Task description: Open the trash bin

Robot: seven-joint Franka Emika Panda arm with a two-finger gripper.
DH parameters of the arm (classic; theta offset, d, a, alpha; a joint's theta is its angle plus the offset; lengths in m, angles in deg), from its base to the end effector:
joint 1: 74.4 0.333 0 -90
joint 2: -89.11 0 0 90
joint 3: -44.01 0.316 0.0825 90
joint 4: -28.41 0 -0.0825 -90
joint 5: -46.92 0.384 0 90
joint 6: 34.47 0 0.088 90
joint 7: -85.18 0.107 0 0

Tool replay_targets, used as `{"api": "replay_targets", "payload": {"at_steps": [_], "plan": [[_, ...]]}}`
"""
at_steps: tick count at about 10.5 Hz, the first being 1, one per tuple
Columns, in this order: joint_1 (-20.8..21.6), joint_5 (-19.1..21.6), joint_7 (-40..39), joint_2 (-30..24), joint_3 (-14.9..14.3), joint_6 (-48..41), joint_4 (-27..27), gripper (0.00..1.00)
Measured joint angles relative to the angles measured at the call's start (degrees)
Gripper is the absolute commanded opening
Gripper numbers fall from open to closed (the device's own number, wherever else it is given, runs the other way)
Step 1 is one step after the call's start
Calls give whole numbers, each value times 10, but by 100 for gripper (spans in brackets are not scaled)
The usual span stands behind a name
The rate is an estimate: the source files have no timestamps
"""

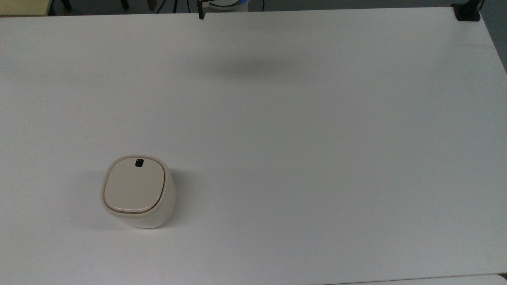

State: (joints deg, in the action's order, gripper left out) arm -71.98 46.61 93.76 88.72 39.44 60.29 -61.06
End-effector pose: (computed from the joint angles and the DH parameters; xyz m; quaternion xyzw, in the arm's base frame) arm 0.5607 -0.0218 0.6404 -0.9944 0.0933 -0.0496 0.0003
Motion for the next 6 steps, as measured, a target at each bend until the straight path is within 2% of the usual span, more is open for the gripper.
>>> {"api": "replay_targets", "payload": {"at_steps": [3,5,6], "plan": [[0,0,7,1,0,0,0,96],[0,0,9,4,0,1,0,79],[0,1,17,9,-1,12,0,63]]}}
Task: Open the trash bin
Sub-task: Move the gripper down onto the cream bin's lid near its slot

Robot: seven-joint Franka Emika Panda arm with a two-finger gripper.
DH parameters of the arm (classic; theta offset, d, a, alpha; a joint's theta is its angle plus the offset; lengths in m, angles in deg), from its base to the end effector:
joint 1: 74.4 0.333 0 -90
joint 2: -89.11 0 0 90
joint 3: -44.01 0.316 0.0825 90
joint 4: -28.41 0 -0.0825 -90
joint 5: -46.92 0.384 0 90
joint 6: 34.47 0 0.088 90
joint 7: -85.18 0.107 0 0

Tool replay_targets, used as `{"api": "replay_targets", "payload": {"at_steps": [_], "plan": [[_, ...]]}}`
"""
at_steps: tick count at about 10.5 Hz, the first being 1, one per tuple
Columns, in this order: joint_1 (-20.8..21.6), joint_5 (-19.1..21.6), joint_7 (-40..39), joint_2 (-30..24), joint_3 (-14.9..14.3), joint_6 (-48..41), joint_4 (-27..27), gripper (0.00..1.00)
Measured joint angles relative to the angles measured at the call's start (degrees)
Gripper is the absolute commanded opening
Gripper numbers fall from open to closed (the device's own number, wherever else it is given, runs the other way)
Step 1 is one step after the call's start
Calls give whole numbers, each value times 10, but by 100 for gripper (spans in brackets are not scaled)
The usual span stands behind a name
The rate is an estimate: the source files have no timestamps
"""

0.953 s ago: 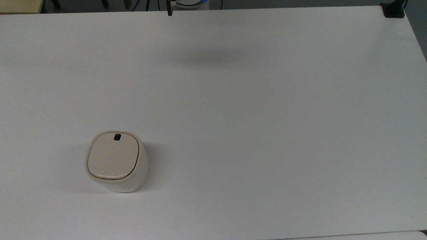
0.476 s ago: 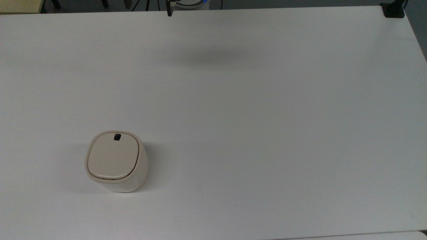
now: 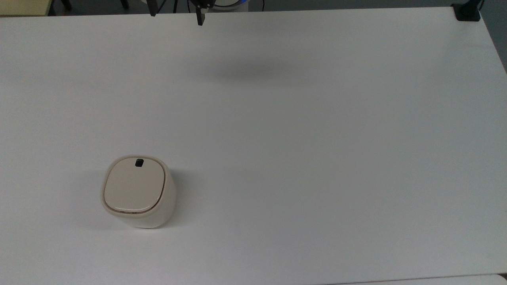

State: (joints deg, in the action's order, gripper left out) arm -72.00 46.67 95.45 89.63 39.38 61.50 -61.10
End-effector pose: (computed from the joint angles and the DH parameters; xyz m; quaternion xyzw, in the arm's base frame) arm 0.5676 -0.0223 0.6332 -0.9927 0.1086 -0.0519 0.0011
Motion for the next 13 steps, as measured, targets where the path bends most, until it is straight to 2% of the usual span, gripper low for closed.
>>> {"api": "replay_targets", "payload": {"at_steps": [2,3,4,13], "plan": [[0,0,10,12,0,37,0,27],[0,0,14,19,0,53,-1,15],[0,0,14,24,0,63,-1,11],[-5,-3,73,123,-15,286,-11,11]]}}
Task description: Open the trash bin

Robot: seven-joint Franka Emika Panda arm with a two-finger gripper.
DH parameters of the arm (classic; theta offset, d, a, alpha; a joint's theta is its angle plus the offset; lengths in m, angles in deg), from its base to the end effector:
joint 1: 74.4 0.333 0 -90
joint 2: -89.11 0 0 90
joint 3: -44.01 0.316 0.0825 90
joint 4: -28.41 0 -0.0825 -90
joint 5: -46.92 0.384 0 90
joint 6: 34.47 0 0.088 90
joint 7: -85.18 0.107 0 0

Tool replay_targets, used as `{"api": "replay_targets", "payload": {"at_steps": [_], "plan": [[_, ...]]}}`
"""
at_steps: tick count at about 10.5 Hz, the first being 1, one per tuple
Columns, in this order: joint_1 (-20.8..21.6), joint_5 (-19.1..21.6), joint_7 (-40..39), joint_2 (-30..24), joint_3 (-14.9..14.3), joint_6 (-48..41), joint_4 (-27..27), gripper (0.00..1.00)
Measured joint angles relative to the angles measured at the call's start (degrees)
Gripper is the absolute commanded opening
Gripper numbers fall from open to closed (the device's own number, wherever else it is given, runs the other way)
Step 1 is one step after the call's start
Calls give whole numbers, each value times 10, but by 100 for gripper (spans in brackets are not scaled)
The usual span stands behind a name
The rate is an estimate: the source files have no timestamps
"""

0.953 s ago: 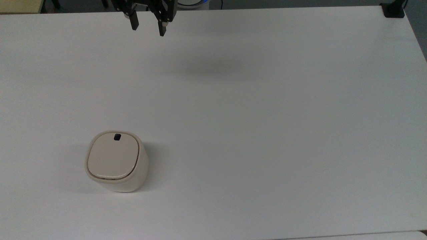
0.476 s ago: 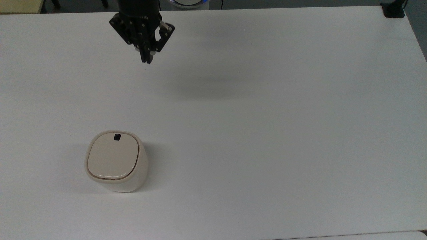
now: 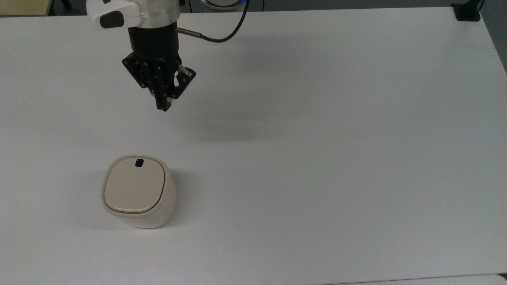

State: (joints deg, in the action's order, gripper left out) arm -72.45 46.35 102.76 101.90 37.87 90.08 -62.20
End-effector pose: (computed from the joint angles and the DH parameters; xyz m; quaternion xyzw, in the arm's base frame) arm 0.6622 -0.0421 0.5469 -0.9661 0.1802 -0.1847 0.0056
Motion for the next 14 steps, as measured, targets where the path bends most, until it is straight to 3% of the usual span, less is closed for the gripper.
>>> {"api": "replay_targets", "payload": {"at_steps": [5,14], "plan": [[-2,-9,51,64,-31,160,0,12],[-1,-29,57,138,-37,233,1,11]]}}
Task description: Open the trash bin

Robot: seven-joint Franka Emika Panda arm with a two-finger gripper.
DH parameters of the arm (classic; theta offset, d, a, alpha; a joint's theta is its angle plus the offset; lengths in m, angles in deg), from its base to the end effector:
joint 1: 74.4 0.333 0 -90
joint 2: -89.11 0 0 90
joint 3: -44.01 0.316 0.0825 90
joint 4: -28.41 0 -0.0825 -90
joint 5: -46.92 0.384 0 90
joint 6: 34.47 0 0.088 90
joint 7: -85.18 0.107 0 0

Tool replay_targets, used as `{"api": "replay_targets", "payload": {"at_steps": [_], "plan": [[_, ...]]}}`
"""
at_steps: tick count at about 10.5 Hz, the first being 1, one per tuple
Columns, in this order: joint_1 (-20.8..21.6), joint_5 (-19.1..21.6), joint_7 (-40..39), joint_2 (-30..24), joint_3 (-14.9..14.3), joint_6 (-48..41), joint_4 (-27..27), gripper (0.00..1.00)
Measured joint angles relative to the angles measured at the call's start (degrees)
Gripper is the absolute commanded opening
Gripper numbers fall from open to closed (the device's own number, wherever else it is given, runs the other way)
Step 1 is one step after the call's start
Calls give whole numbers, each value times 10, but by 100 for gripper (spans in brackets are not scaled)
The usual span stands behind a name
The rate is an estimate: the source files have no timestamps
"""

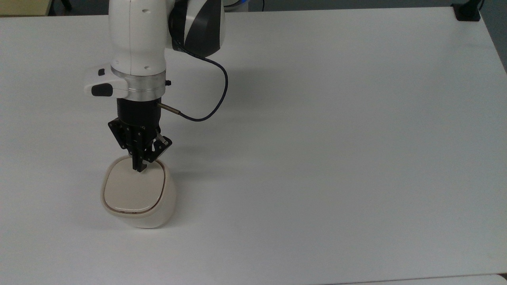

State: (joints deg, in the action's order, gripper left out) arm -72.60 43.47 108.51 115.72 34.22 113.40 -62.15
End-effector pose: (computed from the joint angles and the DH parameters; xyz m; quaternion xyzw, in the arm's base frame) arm 0.7200 -0.0792 0.4334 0.9361 -0.2219 0.2721 0.0204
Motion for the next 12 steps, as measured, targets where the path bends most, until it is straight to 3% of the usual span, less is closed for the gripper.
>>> {"api": "replay_targets", "payload": {"at_steps": [12], "plan": [[0,-10,10,3,0,2,8,11]]}}
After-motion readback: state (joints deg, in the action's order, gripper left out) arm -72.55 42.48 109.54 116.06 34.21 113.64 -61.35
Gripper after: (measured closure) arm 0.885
